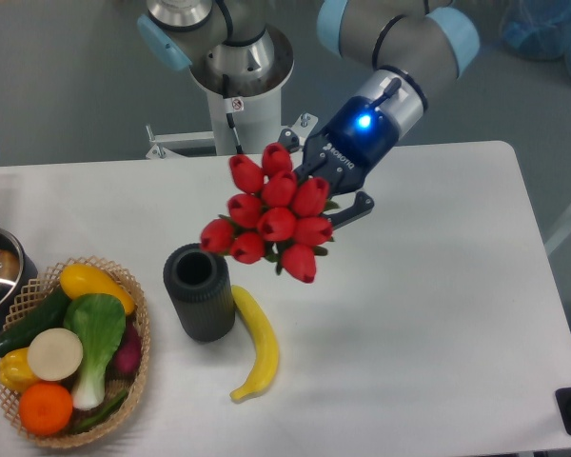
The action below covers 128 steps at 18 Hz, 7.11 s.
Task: Insert the flowers into the vase
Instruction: 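Carry the red tulip bunch with the gripper toward the dark grey vase, then lower the tulip stems into the vase opening, then push the tulips further down into the vase, adjusting the bunch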
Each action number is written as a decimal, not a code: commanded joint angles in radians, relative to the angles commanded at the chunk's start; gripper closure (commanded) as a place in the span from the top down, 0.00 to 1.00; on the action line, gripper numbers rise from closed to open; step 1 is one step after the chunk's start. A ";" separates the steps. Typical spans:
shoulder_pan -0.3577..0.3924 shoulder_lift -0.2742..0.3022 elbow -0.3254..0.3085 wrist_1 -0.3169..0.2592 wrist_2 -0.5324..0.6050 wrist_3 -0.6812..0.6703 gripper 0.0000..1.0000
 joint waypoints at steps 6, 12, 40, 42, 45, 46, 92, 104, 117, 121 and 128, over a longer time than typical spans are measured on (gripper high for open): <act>-0.038 0.011 -0.003 0.028 -0.028 0.000 0.45; -0.069 0.003 -0.008 0.035 -0.123 0.000 0.45; -0.124 -0.078 -0.104 0.041 -0.341 0.181 0.45; -0.121 -0.075 -0.124 0.041 -0.354 0.183 0.45; -0.121 -0.075 -0.143 0.041 -0.375 0.199 0.45; -0.121 -0.075 -0.150 0.041 -0.375 0.204 0.45; -0.106 -0.164 -0.296 0.043 -0.390 0.505 0.45; -0.107 -0.199 -0.314 0.043 -0.391 0.572 0.46; -0.107 -0.213 -0.324 0.043 -0.391 0.600 0.46; -0.109 -0.216 -0.322 0.043 -0.391 0.601 0.46; -0.107 -0.245 -0.322 0.043 -0.394 0.660 0.46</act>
